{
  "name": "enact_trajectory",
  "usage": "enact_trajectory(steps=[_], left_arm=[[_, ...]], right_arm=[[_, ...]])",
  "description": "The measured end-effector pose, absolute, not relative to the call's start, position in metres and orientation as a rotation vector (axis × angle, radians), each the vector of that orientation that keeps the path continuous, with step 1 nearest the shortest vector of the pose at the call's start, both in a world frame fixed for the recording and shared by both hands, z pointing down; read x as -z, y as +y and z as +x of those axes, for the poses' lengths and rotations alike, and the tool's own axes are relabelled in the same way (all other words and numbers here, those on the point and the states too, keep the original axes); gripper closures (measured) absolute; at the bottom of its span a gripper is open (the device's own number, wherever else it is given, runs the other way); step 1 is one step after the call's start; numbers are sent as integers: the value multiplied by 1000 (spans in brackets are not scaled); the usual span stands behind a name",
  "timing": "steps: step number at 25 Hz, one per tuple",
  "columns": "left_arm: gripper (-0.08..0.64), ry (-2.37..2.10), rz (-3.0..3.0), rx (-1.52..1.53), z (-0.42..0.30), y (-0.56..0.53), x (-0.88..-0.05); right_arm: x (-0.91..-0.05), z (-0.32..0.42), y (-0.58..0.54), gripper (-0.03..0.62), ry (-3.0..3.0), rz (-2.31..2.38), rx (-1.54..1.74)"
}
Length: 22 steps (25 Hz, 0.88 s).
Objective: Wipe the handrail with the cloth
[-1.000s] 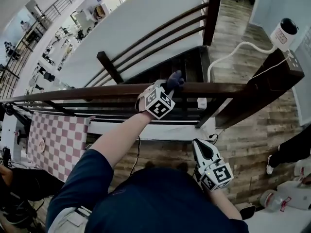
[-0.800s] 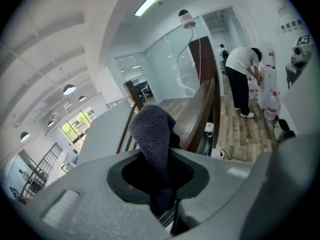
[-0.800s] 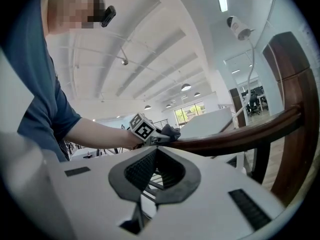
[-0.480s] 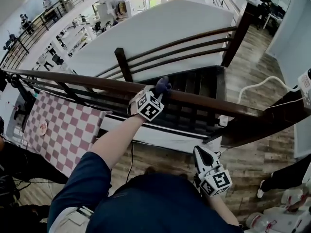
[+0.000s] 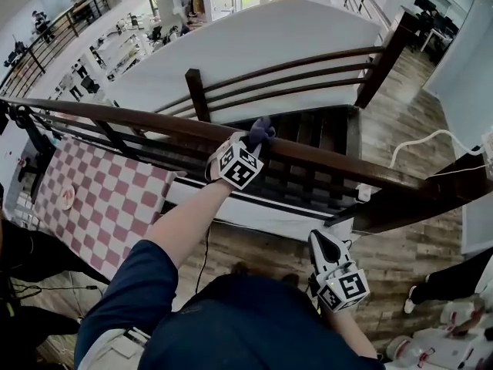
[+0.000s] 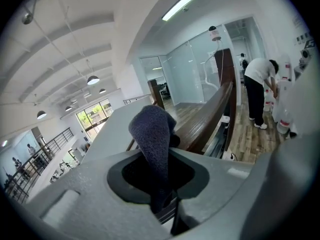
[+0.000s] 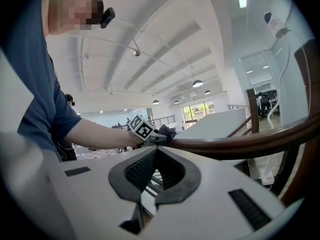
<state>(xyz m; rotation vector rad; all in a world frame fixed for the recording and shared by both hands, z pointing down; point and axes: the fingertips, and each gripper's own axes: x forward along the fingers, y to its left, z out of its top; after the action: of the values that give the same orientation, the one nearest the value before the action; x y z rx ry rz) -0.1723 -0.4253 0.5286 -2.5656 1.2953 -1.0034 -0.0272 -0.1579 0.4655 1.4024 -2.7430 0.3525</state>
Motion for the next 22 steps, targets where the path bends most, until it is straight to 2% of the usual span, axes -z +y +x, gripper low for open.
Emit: enact_trajectory(steps=[7, 15, 22], left_arm=[[495, 1193, -2691, 884, -138, -353, -523], [495, 866, -3033, 537, -38, -192, -486], [495, 855, -3136, 287, -7, -119, -466]], right_arm=[[-462, -9, -143, 581, -2775, 1361, -340], [-449, 26, -126, 581, -2848, 1260, -287], [-456, 40, -116, 581, -2890, 1186, -325]])
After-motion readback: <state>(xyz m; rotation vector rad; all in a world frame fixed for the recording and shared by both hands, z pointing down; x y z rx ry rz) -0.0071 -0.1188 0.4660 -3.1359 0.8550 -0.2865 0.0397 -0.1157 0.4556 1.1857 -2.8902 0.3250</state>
